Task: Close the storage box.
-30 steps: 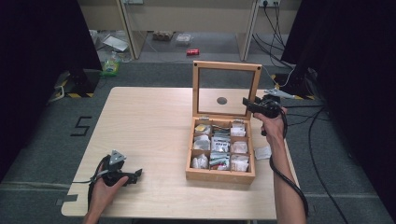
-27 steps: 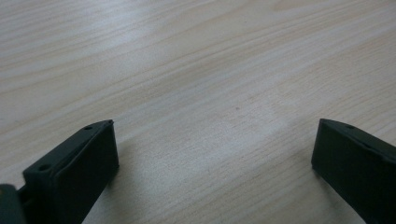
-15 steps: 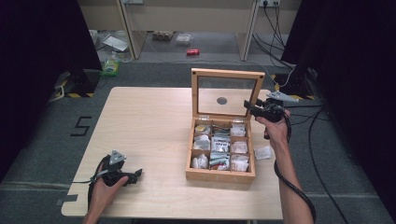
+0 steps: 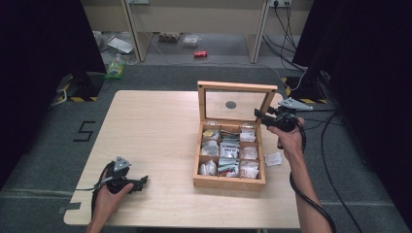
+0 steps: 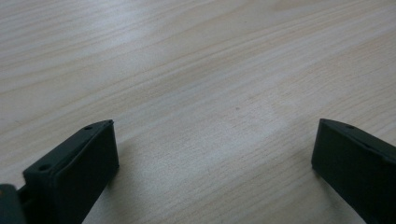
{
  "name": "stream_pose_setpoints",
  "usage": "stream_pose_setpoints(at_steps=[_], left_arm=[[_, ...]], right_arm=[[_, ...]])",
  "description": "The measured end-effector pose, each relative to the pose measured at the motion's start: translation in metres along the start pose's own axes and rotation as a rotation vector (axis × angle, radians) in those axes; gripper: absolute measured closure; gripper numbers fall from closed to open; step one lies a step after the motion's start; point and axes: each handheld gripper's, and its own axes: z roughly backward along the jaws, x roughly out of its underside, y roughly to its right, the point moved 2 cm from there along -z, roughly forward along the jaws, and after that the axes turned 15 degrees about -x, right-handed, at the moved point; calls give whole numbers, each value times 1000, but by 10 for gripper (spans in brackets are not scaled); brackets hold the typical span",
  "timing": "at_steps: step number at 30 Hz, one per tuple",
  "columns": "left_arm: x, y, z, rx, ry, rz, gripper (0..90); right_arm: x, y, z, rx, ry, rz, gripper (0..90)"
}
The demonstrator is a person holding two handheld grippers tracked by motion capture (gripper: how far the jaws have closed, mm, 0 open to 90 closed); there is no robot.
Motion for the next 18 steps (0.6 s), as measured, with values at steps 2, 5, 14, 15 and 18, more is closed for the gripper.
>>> stream_pose_setpoints(at_steps=[2,5,14,15,18], left_arm=[[0,0,0,0,0,-1,0],[0,0,0,1,0,-1,0],[0,0,0,1,0,0,0],[0,0,0,1,0,0,0],[0,0,0,1,0,0,0]], right_arm=[[1,-2,3,-6,-4,3,487],[2,-6,8,-9,-8,8,488],[6,-13,18,-22,-9,27,482],[6,-15,19,-21,-11,22,478],[7,-17,22,-22,-1,14,477]])
